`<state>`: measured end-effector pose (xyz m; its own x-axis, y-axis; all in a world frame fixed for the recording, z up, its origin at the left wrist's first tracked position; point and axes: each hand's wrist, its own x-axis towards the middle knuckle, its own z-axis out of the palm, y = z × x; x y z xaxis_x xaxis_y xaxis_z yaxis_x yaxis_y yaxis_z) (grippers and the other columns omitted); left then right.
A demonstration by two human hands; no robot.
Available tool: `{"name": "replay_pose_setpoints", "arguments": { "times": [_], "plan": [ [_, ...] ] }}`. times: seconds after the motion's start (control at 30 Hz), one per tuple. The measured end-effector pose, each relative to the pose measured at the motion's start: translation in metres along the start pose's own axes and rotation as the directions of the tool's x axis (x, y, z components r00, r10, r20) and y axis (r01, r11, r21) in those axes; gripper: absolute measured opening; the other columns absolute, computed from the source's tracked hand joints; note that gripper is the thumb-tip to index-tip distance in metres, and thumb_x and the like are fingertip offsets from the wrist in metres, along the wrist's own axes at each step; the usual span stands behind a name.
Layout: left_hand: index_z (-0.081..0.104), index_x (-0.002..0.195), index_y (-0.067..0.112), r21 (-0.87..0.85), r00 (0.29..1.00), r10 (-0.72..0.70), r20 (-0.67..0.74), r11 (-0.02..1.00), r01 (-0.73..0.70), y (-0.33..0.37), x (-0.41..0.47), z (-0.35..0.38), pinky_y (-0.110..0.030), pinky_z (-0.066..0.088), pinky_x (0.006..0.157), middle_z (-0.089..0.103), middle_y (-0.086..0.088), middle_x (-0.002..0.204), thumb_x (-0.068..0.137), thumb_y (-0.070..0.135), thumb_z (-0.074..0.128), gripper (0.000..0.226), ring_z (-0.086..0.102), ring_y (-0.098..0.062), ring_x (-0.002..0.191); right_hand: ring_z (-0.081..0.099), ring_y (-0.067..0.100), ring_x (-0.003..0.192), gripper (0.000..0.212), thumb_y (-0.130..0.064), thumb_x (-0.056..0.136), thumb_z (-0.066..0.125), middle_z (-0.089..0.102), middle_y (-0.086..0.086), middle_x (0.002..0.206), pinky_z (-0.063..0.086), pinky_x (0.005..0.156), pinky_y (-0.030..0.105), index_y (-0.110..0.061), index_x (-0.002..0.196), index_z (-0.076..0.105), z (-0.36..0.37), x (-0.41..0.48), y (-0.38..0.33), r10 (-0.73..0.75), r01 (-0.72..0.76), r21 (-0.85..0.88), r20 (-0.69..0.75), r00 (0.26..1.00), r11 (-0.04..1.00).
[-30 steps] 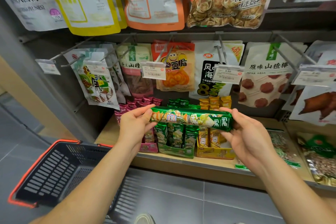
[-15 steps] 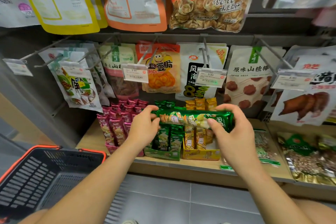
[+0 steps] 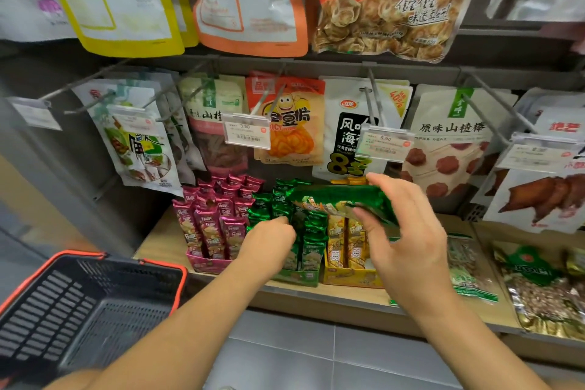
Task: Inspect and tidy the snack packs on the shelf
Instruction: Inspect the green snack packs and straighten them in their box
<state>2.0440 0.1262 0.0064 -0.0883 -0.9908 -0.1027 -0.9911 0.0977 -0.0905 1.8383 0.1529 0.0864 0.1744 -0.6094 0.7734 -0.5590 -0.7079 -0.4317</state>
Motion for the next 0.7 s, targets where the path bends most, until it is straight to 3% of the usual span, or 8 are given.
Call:
{"name": "replay_pose_setpoints", "arguments": {
  "times": [0.1, 0.2, 0.3, 0.4, 0.57, 0.7],
  "plan": [
    [0.066, 0.117, 0.012, -0.013, 0.999, 0.034, -0.026, 0.999, -0.035, -0.003, -0.004, 0.001, -0.042, 0.052, 0.084, 0.057, -0.006, 0.115, 0.093, 0.007, 0.056, 0.026, 0.058, -0.031, 0.107, 0.059, 0.014, 0.099, 0.041, -0.009, 0.081, 0.075, 0.066, 0.009, 0.106, 0.047, 0.089, 0.019, -0.001, 0.119, 0.061, 0.012, 0.015, -0.003, -0.015, 0.014, 0.010, 0.029, 0.999, 1.000],
    [0.068, 0.117, 0.020, 0.045, 0.989, 0.077, -0.123, 0.996, -0.072, -0.007, -0.007, 0.004, -0.040, 0.040, 0.085, 0.053, -0.005, 0.124, 0.094, 0.018, 0.057, 0.025, 0.041, -0.029, 0.116, 0.059, 0.015, 0.100, 0.039, -0.007, 0.080, 0.077, 0.069, 0.010, 0.106, 0.045, 0.088, 0.022, -0.001, 0.116, 0.063, 0.030, 0.030, -0.006, -0.040, 0.040, -0.007, 0.080, 0.996, 0.999],
    [0.065, 0.124, 0.027, 0.000, 0.982, 0.091, -0.164, 0.996, -0.092, -0.013, -0.006, 0.008, -0.045, 0.030, 0.106, 0.033, -0.012, 0.152, 0.092, 0.022, 0.061, 0.033, 0.021, -0.032, 0.139, 0.062, 0.019, 0.103, 0.037, -0.007, 0.083, 0.074, 0.068, 0.008, 0.110, 0.044, 0.090, 0.022, -0.004, 0.119, 0.063, 0.044, 0.043, -0.006, -0.018, 0.015, 0.015, 0.155, 0.988, 1.000],
    [0.053, 0.136, 0.031, -0.025, 0.988, 0.094, -0.123, 0.995, -0.098, -0.020, -0.001, 0.008, -0.044, 0.008, 0.119, 0.014, -0.015, 0.162, 0.093, 0.026, 0.057, 0.044, 0.004, -0.029, 0.150, 0.061, 0.017, 0.106, 0.036, -0.010, 0.087, 0.070, 0.067, 0.003, 0.113, 0.045, 0.092, 0.023, -0.008, 0.122, 0.063, 0.053, 0.055, -0.005, 0.026, -0.032, 0.026, 0.208, 0.978, 0.999],
    [0.030, 0.147, 0.035, -0.003, 0.996, 0.090, -0.004, 0.996, -0.090, -0.029, 0.004, 0.007, -0.050, 0.005, 0.120, 0.015, -0.014, 0.162, 0.095, 0.025, 0.053, 0.058, 0.005, -0.027, 0.150, 0.060, 0.018, 0.107, 0.034, -0.009, 0.088, 0.069, 0.066, 0.006, 0.114, 0.046, 0.091, 0.023, -0.006, 0.121, 0.062, 0.062, 0.048, -0.001, 0.003, -0.002, -0.002, 0.249, 0.968, 1.000],
    [0.032, 0.145, 0.039, -0.010, 0.997, 0.079, -0.003, 0.997, -0.079, -0.031, 0.002, 0.004, -0.050, 0.006, 0.120, 0.022, -0.013, 0.160, 0.094, 0.022, 0.051, 0.058, 0.012, -0.029, 0.149, 0.061, 0.021, 0.108, 0.034, -0.009, 0.087, 0.069, 0.066, 0.007, 0.115, 0.044, 0.091, 0.022, -0.006, 0.120, 0.063, 0.061, 0.041, 0.007, 0.040, -0.038, -0.012, 0.262, 0.964, 0.999]
  ]
}}
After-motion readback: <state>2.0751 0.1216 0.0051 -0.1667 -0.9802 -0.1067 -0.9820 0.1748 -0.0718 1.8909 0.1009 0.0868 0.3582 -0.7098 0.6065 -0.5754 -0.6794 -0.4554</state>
